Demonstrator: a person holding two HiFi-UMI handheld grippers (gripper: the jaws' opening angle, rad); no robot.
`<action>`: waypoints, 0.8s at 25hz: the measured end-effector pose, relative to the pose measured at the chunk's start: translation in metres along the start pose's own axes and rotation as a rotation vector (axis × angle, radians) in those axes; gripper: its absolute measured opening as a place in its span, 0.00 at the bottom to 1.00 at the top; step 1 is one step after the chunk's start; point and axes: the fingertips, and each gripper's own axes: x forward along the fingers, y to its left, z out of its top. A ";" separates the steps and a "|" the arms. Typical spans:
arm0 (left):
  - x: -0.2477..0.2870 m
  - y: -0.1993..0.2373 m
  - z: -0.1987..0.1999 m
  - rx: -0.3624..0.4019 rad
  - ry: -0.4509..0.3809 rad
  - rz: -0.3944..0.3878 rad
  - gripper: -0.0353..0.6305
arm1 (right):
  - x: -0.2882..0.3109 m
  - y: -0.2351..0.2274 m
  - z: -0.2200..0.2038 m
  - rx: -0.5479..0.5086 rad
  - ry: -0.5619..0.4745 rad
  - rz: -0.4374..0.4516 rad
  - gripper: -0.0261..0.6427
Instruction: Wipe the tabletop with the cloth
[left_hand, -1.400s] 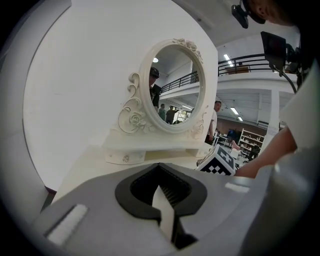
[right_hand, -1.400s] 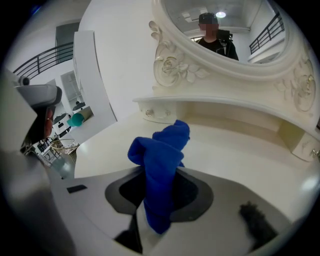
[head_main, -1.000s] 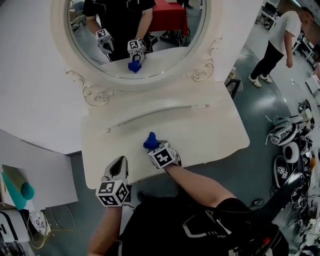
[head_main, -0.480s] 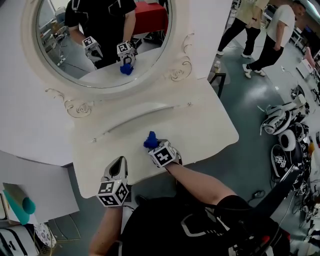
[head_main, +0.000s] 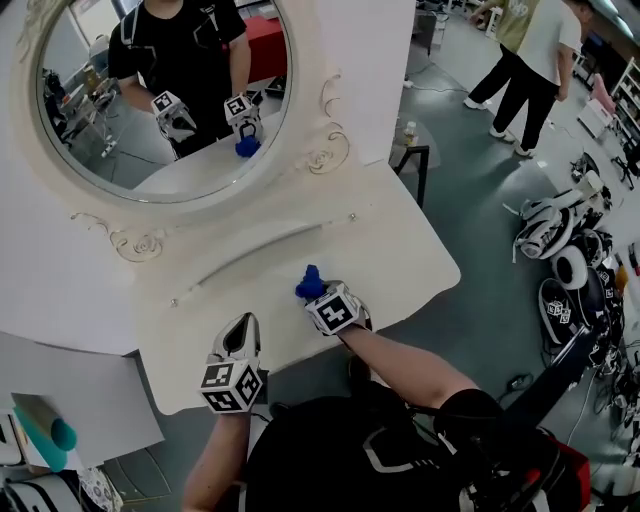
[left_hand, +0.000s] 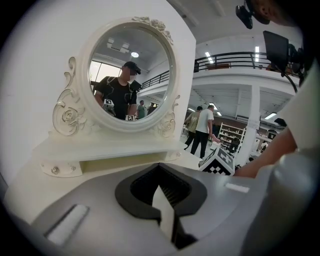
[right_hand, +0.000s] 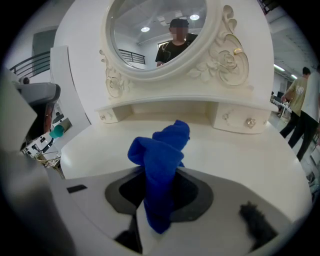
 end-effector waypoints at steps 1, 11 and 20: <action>0.004 -0.004 0.002 0.007 0.001 -0.007 0.07 | -0.002 -0.006 -0.001 0.005 -0.002 -0.006 0.23; 0.038 -0.047 0.012 0.045 0.011 -0.059 0.07 | -0.026 -0.069 -0.013 0.062 -0.023 -0.057 0.23; 0.067 -0.085 0.011 0.057 0.028 -0.082 0.07 | -0.053 -0.138 -0.038 0.129 -0.032 -0.124 0.23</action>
